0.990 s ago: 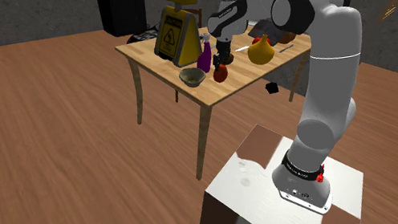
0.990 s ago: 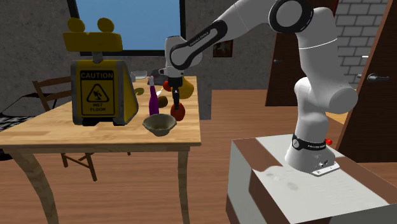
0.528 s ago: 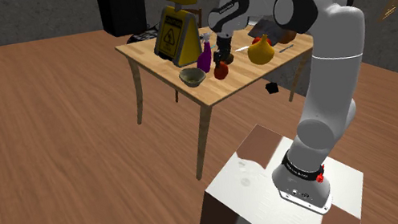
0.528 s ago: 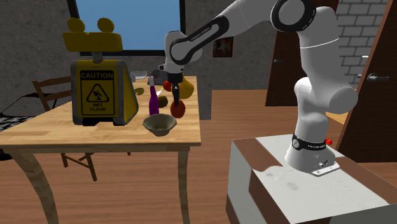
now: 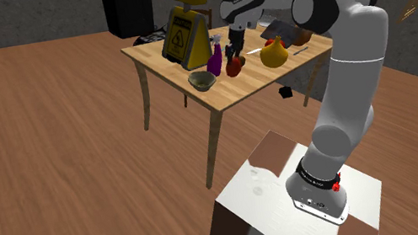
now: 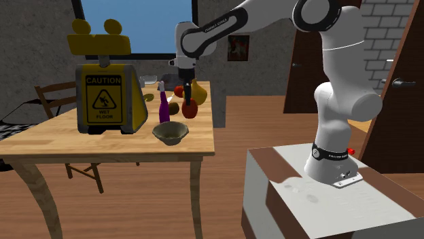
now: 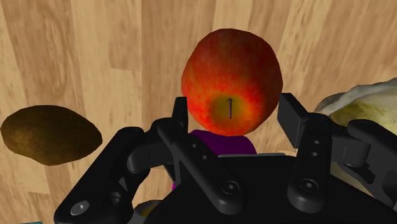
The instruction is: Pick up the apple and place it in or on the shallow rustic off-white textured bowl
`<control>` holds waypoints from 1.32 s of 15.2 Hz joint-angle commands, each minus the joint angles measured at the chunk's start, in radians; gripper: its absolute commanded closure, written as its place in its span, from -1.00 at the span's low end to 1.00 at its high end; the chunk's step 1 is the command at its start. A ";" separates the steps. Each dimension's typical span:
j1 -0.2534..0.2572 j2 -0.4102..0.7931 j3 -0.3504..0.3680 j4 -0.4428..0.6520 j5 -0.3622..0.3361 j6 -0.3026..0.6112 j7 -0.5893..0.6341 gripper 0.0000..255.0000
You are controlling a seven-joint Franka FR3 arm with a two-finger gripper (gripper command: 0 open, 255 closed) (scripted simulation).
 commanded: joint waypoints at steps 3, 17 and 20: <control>0.002 -0.015 -0.002 0.037 -0.007 -0.051 0.004 1.00; -0.002 -0.036 -0.008 0.197 -0.017 -0.231 0.008 1.00; -0.003 -0.035 -0.009 0.233 -0.017 -0.266 0.007 1.00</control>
